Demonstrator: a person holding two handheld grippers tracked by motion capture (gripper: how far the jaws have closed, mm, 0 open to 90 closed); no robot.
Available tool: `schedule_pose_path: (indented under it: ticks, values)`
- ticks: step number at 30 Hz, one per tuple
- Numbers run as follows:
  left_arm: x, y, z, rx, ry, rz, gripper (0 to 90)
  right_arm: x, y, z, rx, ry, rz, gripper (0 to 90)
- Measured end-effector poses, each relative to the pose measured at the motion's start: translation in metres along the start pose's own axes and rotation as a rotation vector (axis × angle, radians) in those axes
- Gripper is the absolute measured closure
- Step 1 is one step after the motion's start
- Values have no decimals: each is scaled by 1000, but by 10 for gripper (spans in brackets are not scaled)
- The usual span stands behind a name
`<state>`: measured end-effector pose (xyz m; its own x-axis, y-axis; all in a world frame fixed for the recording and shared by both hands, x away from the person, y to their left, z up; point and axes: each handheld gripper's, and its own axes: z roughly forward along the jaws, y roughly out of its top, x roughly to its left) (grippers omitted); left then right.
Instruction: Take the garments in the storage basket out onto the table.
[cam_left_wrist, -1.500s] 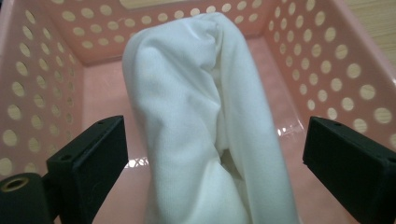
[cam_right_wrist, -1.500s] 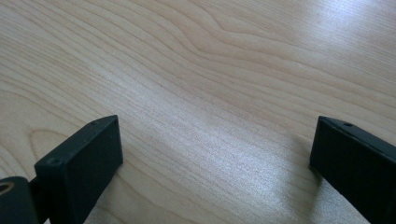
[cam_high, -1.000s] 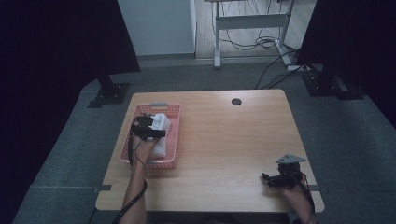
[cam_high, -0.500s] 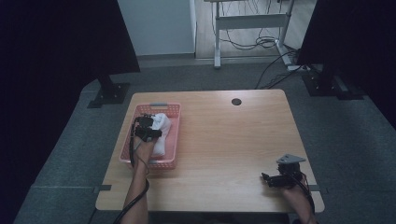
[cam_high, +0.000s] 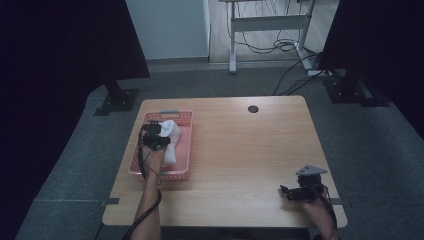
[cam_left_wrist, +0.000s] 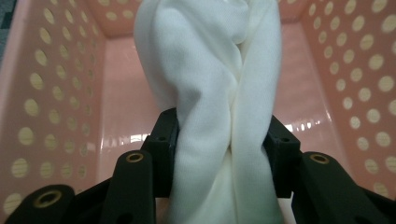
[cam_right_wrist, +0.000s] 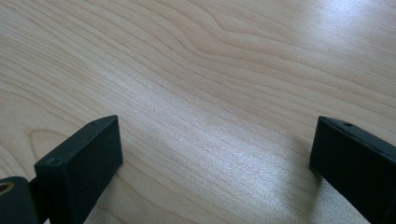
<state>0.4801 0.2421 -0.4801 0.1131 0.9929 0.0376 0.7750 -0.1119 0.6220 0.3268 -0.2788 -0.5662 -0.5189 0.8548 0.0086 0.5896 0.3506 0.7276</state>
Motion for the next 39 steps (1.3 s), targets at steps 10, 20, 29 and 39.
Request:
schedule_pose_path:
  ticks: [10,20,29,39]
  values:
    - [-5,15,-22,-38,14,-3,553,0,0,0,0,0,0,20]
    - [-13,27,-45,-63,4,2,552,0,0,0,0,0,0,19]
    - [-26,35,-63,-89,-8,17,552,0,0,0,1,0,0,19]
    - [-52,44,-79,-121,-46,38,551,0,0,0,1,1,0,18]
